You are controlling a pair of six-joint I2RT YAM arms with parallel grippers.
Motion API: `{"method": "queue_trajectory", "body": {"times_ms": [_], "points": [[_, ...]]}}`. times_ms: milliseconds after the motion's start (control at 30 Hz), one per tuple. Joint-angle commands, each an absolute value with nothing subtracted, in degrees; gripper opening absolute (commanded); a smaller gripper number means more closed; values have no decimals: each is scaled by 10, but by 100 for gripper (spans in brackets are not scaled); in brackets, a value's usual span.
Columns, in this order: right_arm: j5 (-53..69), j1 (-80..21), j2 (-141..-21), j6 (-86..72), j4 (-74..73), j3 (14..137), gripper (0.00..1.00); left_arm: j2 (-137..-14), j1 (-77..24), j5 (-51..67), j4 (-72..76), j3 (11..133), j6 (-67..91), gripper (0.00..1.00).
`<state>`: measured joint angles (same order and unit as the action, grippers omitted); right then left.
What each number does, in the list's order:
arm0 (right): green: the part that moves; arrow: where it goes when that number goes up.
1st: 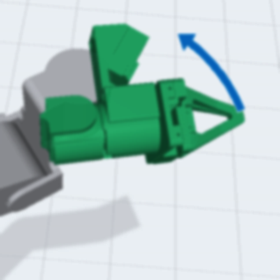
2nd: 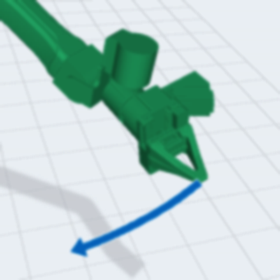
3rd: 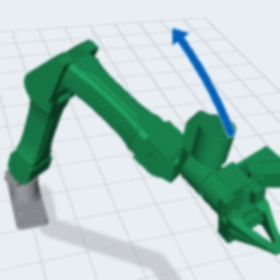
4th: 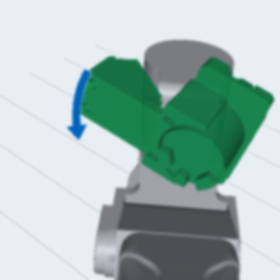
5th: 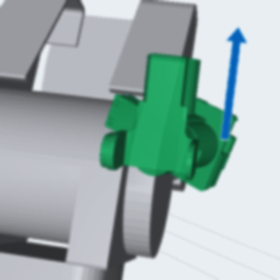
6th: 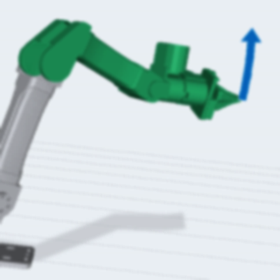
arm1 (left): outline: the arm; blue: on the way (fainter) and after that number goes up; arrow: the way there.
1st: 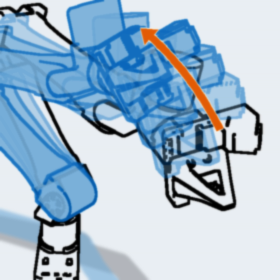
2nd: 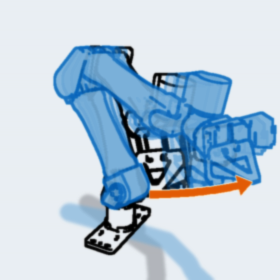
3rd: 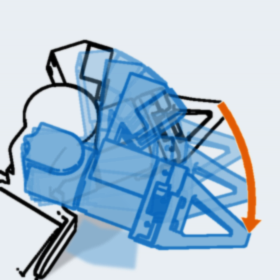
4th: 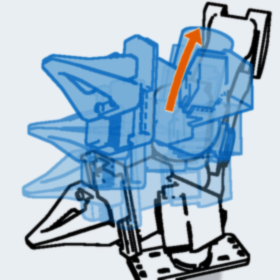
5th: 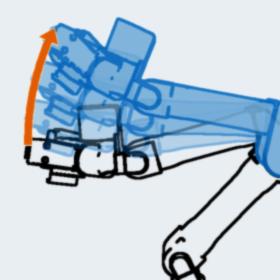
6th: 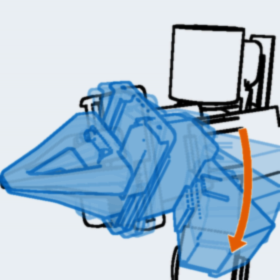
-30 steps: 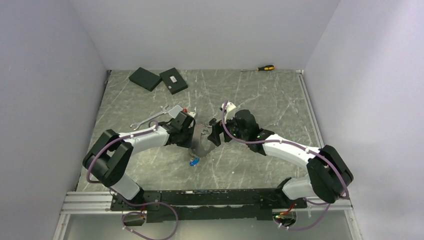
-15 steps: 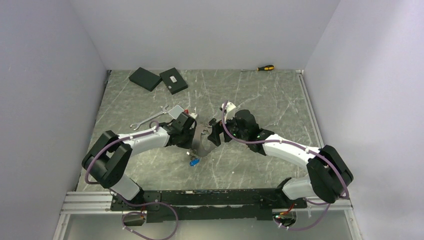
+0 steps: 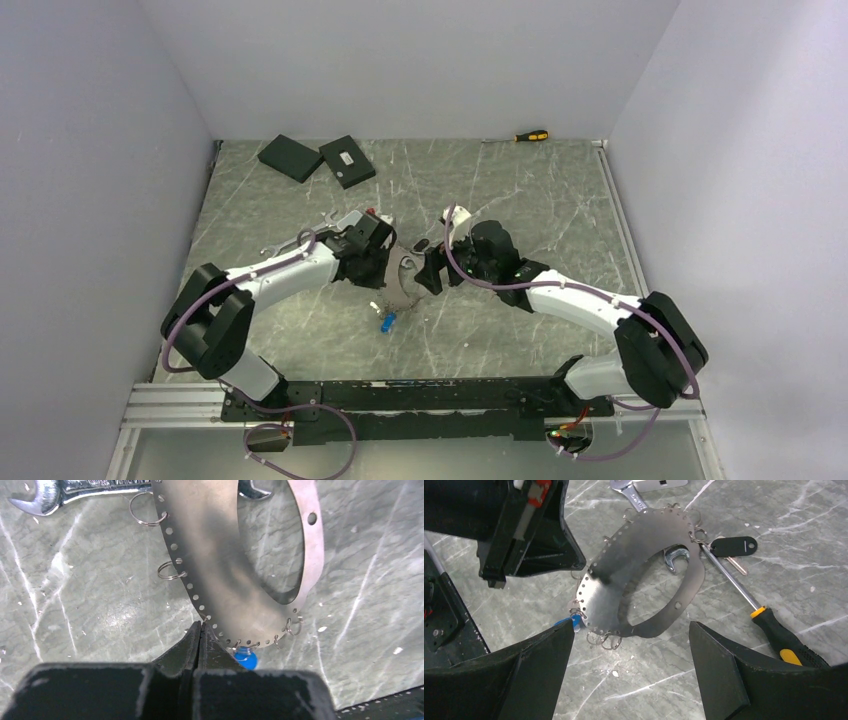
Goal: Put the keys on the keyring
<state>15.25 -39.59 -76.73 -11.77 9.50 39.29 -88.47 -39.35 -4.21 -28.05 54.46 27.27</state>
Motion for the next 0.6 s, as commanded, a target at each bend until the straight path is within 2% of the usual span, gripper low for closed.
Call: {"method": "queue_trajectory", "body": {"times_ms": [0, 300, 567], "points": [[186, -400, -739, -104, 147, 378, 89, -858, -396, -31, -327, 591, 308, 0], [260, -407, -701, -75, 217, 339, 86, -864, -392, 8, -359, 625, 345, 0], [288, -419, -642, -44, 412, 229, 84, -857, -367, 64, -393, 659, 398, 0]]}}
